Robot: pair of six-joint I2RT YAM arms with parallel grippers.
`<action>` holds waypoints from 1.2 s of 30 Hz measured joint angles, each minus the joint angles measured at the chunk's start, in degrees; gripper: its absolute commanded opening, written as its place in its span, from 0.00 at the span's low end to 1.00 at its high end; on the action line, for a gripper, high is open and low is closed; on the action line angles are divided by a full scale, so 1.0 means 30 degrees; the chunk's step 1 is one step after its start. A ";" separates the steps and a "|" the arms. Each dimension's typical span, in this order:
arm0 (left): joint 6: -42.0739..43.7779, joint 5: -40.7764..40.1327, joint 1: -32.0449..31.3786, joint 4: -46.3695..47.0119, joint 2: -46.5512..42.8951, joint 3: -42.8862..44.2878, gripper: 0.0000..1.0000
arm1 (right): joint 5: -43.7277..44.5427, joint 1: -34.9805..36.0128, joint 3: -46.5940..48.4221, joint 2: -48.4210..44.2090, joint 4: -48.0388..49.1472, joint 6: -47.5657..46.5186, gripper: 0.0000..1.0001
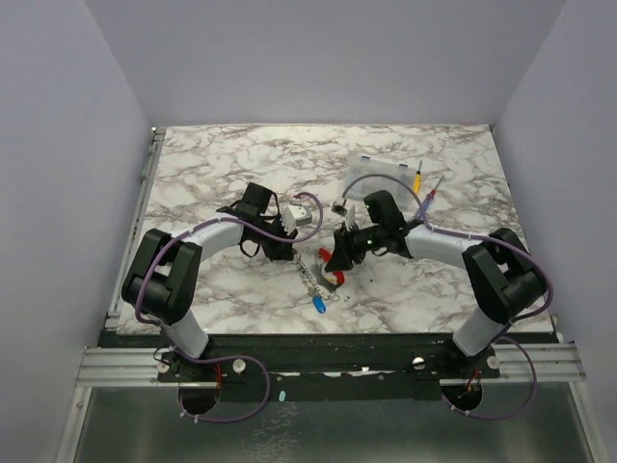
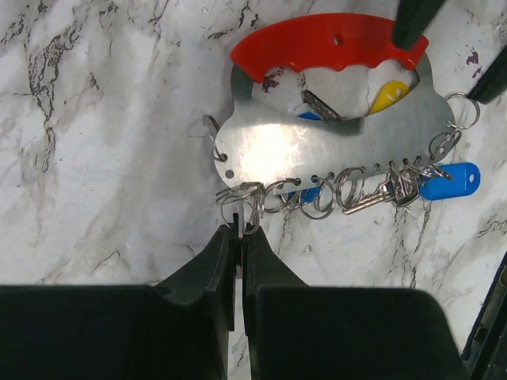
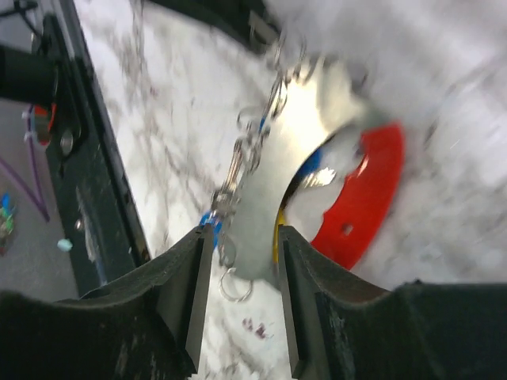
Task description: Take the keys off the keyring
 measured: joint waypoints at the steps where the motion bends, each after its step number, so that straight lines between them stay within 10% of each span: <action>1: 0.0000 0.0022 0.0000 0.0007 0.0000 0.0000 0.00 | 0.0255 -0.0066 0.0503 0.0036 0.0029 -0.0007 0.48; 14: -0.0029 0.0117 0.0000 0.0073 0.0219 0.0000 0.00 | 0.1712 -0.0714 0.6360 0.6178 0.0852 -0.0007 0.48; 36: -0.1188 0.0590 0.0000 0.0393 0.0780 0.0000 0.00 | -0.0954 -0.0729 0.0648 0.3228 0.2667 0.1632 0.43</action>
